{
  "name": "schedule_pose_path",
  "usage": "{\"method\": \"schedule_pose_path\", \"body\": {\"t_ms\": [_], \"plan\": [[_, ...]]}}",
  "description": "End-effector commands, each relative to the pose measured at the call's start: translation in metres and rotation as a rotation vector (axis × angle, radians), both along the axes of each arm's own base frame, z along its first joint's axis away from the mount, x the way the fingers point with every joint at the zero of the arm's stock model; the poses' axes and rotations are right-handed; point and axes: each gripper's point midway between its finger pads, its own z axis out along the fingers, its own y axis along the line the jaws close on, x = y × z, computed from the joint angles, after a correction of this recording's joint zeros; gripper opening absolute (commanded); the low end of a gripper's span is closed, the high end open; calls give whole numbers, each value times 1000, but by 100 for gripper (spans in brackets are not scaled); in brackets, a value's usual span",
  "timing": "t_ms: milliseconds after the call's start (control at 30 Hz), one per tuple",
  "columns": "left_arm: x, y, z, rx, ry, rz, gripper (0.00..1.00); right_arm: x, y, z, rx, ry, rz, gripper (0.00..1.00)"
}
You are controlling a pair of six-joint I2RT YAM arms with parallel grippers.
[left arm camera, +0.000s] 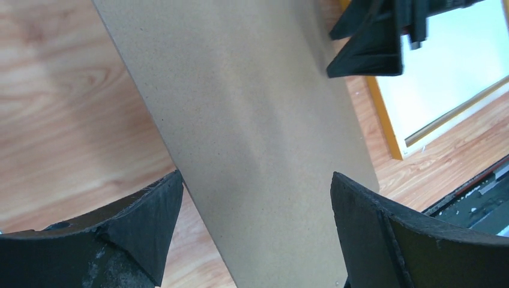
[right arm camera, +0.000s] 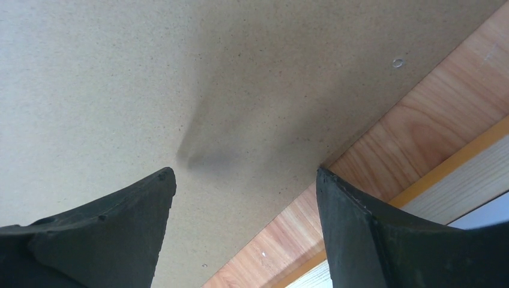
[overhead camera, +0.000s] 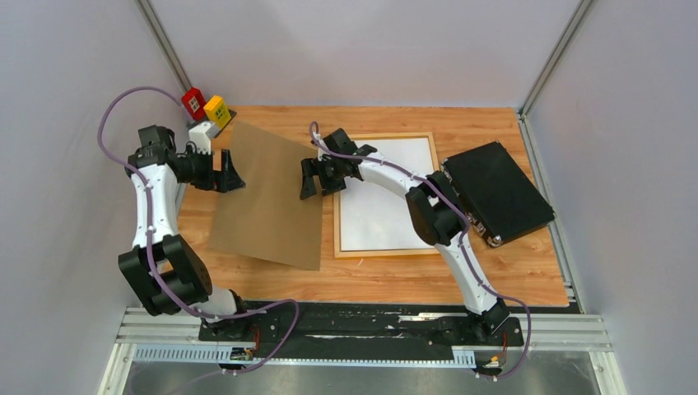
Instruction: Put the photo into the frame
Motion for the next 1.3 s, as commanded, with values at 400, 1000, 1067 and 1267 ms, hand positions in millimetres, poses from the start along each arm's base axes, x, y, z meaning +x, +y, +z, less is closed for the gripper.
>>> {"method": "schedule_pose_path", "body": {"t_ms": [400,1000,1067,1267], "plan": [[-43,-105,81,-259,-128,-287,100,-59,33,12,237,131,332,86],[-53,-140,87,-289,-132,-399,100,-56,-4,35,420,115,507,87],[-52,-143,89,-286,-133,-401,100,-51,-10,42,422,95,499,87],[-42,-144,92,-266,-140,-359,100,-36,-25,61,386,29,440,88]]}}
